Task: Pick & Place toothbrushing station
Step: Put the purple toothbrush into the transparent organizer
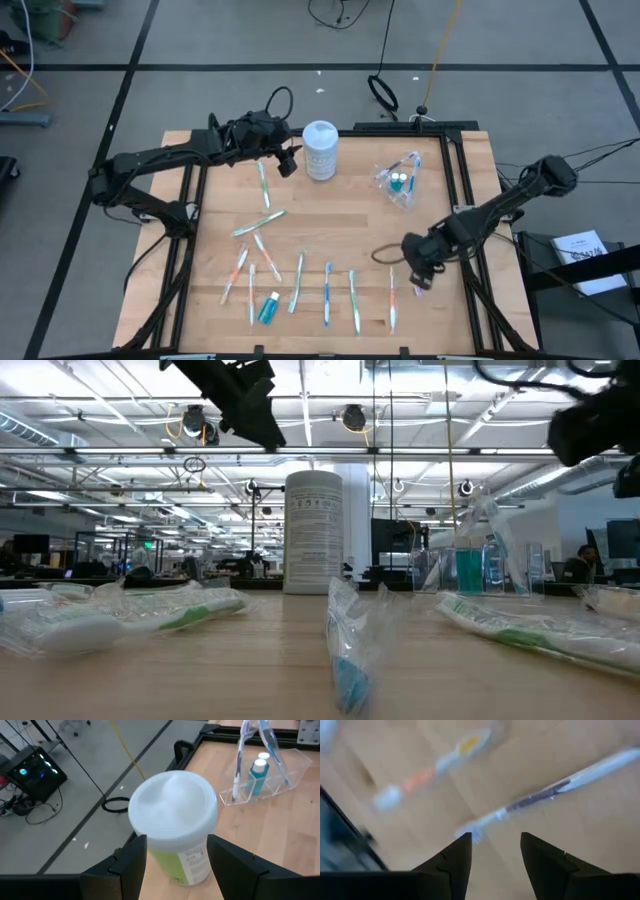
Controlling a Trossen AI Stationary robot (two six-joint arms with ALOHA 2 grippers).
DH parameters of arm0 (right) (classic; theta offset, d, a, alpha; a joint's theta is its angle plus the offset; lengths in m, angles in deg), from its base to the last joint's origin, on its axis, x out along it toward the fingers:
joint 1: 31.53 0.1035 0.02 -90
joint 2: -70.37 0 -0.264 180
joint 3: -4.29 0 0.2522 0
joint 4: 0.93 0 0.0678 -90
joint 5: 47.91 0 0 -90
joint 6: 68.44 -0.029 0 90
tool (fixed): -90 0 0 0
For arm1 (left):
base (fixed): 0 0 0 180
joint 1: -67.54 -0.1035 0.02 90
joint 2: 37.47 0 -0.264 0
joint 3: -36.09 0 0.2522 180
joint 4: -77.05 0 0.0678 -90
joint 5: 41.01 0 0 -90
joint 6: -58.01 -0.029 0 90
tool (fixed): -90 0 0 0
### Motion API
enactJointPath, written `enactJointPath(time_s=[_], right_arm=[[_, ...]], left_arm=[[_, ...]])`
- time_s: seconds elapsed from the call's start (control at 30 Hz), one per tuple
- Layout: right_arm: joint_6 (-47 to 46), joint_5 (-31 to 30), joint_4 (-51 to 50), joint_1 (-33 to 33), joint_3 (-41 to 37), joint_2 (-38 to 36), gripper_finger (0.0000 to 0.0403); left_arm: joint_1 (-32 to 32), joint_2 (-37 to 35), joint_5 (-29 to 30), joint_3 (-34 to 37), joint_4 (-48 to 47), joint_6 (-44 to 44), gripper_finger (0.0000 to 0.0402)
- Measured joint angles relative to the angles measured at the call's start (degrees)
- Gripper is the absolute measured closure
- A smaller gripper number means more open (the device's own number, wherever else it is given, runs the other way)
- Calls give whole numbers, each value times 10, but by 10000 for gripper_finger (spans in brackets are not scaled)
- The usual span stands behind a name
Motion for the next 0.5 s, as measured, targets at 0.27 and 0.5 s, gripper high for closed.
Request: enactJointPath(time_s=[0.27, 0.5], right_arm=[[403, -128, -3, 53, 0, 0, 238], [612, -149, 86, 67, -53, 5, 238]], left_arm=[[0, 0, 0, 0, 23, 10, 188], [0, 0, 0, 0, 23, 16, 188]])
